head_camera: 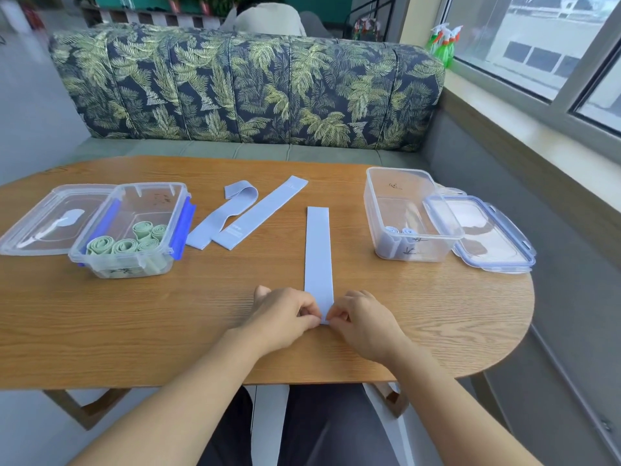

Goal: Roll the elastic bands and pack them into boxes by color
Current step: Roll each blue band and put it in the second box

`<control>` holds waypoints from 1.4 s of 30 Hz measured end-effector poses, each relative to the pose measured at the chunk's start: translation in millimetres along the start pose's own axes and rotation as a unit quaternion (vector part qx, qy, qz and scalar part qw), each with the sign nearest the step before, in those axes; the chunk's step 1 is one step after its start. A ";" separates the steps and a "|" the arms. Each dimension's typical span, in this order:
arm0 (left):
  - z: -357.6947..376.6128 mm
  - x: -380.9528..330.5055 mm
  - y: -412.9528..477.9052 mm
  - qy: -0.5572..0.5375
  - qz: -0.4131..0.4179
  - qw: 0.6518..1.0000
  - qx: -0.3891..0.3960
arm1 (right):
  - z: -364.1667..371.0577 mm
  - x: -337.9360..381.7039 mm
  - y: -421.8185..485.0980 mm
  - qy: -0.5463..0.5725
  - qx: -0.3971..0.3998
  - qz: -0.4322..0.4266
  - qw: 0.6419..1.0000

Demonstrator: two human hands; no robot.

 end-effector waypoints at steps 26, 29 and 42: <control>0.8 6.7 18.7 0.053 0.047 0.997 0.038 | -17.0 -5.4 25.8 0.095 0.138 0.167 0.972; 2.0 2.2 16.4 0.123 0.109 0.986 0.023 | -17.0 -5.8 26.0 0.102 0.142 0.168 0.970; 4.8 2.7 4.5 0.133 0.170 0.974 -0.070 | -6.0 -2.1 -20.3 0.050 -0.174 -0.014 0.983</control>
Point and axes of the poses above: each hand's wrist, its own y-axis towards the middle knuckle, its own z-axis out of the palm, x = y × z, the point moved 4 cm from there along y, towards the middle knuckle, and after that the axes turned 4 degrees about x, right-handed, at the moved point
